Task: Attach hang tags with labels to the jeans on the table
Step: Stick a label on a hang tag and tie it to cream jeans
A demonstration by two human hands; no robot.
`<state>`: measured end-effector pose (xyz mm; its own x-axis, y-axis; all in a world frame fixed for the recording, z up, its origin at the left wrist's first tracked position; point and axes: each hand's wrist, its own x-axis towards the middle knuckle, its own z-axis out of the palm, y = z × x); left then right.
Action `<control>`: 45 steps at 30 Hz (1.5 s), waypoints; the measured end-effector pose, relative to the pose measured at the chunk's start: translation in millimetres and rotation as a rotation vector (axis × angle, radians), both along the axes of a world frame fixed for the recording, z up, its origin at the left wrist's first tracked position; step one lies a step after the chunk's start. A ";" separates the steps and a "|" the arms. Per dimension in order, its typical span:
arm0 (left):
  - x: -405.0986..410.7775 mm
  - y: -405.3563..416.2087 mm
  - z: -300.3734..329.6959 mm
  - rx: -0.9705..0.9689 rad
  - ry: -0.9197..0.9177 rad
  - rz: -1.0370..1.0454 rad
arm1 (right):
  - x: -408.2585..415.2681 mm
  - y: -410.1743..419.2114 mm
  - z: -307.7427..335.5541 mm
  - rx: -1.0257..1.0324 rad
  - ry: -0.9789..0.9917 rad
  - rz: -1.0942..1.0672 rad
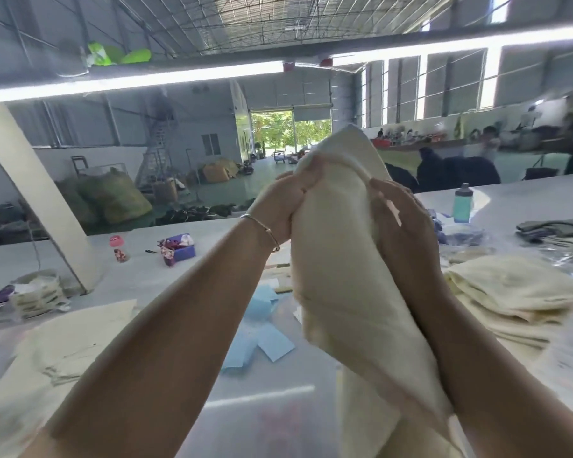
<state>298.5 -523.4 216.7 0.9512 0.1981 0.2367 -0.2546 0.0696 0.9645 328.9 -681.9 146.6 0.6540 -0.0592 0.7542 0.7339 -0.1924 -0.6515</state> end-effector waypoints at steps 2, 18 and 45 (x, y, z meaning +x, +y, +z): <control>-10.7 30.7 -16.5 -0.126 -0.012 0.039 | -1.1 6.2 -10.2 -0.076 -0.032 0.023; -168.9 216.9 -419.6 0.532 0.900 0.596 | -85.0 130.5 -370.5 -1.579 0.521 0.288; -88.1 98.3 -421.5 0.751 0.533 0.054 | 16.5 4.6 -311.4 -0.326 1.181 -0.241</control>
<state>210.3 -425.2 -204.9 0.9652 0.2173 -0.1453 0.2515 -0.6208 0.7425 345.3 -677.3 -164.9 0.9392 -0.1924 -0.2843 -0.3433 -0.5167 -0.7843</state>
